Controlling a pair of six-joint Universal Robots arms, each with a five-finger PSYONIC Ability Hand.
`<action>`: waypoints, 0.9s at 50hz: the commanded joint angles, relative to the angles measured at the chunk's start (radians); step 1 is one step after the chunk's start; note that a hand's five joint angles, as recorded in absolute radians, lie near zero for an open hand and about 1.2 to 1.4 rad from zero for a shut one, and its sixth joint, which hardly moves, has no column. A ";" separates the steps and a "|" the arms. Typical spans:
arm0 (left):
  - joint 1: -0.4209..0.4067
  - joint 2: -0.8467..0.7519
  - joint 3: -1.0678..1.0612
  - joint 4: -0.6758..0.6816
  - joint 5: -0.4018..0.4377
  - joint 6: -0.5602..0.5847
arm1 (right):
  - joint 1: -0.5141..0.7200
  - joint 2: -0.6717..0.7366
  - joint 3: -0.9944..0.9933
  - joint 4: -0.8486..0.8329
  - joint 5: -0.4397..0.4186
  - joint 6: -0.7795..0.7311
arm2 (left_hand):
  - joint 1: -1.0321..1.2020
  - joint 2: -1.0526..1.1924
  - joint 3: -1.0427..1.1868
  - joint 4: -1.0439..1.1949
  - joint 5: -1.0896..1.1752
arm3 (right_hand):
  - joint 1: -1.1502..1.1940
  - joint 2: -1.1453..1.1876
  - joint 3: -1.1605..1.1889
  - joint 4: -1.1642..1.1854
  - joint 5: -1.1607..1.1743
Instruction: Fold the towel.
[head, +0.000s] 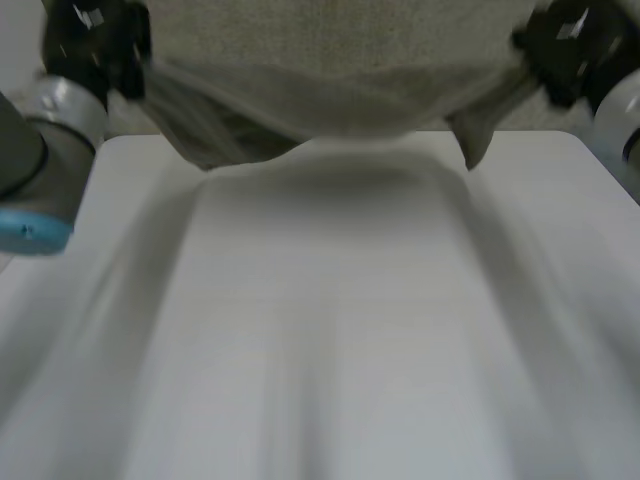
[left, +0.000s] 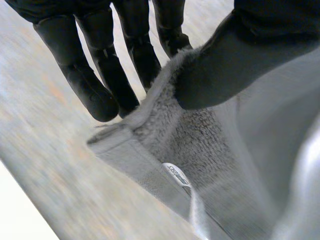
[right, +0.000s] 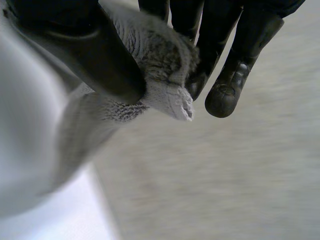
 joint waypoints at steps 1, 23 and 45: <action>0.022 0.013 -0.247 -0.014 0.072 0.016 | -0.014 0.018 0.152 0.182 -0.076 -0.169 | -0.087 -0.122 -0.153 -0.127 -0.292 | 0.067 0.093 0.044 0.052 0.062; 0.100 0.214 -0.630 -0.017 0.145 0.217 | -0.145 -0.128 0.503 0.185 -0.101 -0.387 | -0.087 -0.122 -0.153 -0.127 -0.292 | 0.067 0.093 0.044 0.052 0.062; 0.184 0.509 -0.732 -0.089 0.212 0.110 | -0.285 -0.370 0.498 0.361 -0.308 -0.418 | -0.087 -0.122 -0.153 -0.127 -0.292 | 0.067 0.093 0.044 0.052 0.062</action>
